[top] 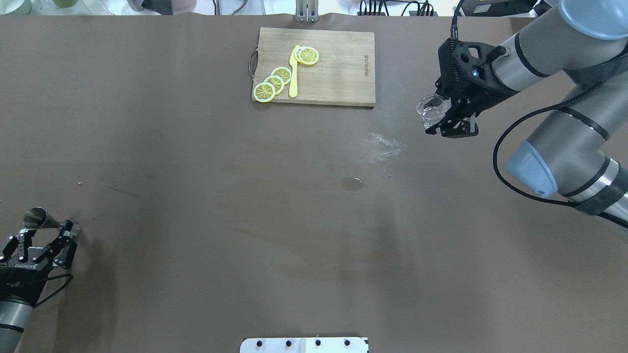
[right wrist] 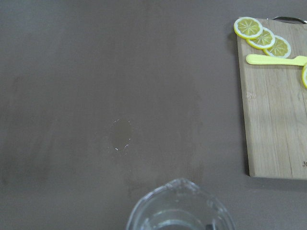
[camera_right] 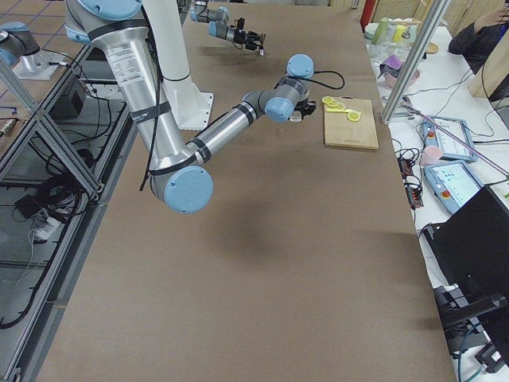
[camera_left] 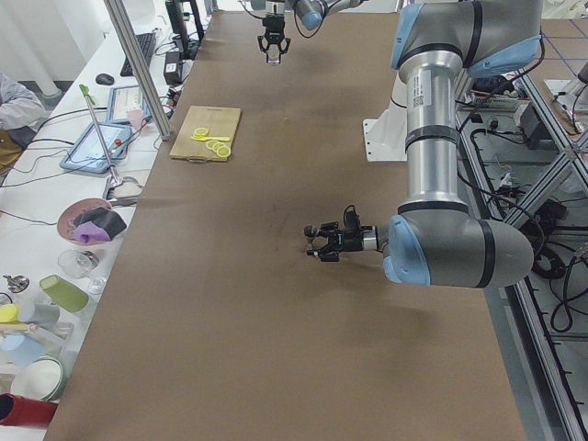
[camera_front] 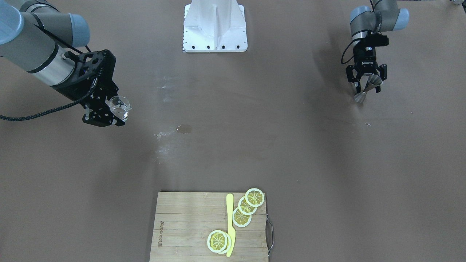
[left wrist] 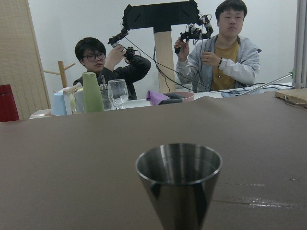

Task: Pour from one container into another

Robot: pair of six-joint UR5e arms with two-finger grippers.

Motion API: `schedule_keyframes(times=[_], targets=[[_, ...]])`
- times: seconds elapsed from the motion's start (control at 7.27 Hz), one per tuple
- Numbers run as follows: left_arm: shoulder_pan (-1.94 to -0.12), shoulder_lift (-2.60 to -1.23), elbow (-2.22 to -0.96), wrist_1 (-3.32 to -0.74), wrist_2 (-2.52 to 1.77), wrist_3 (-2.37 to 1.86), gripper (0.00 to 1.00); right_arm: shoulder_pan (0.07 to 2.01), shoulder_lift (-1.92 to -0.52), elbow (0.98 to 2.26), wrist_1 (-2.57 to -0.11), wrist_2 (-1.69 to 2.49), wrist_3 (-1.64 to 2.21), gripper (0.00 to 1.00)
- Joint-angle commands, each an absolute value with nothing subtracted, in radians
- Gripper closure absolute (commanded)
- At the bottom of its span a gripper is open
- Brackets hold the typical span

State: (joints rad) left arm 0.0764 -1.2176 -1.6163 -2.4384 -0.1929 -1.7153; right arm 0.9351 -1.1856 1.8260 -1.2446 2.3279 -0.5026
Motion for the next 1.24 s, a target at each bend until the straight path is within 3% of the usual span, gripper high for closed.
schedule_keyframes(times=[0.0, 0.28, 0.69, 0.83, 1.1], targets=[[0.068, -1.22, -1.618, -2.436, -0.198, -1.715, 0.62, 0.931, -1.195, 1.822, -1.246, 2.33, -0.496, 1.0], [0.061, -1.22, -1.635, -2.434, -0.199, -1.715, 0.71, 0.931, -1.192, 1.842, -1.244, 2.332, -0.456, 1.0], [0.06, -1.22, -1.712, -2.41, -0.196, -1.701, 1.0, 0.939, -1.215, 1.867, -1.246, 2.344, -0.454, 1.0], [0.061, -1.232, -1.739, -2.376, -0.196, -1.636, 0.98, 0.952, -1.215, 1.868, -1.246, 2.352, -0.454, 1.0], [0.058, -1.38, -1.772, -2.373, -0.204, -1.367, 0.98, 0.956, -1.215, 1.875, -1.244, 2.352, -0.454, 1.0]])
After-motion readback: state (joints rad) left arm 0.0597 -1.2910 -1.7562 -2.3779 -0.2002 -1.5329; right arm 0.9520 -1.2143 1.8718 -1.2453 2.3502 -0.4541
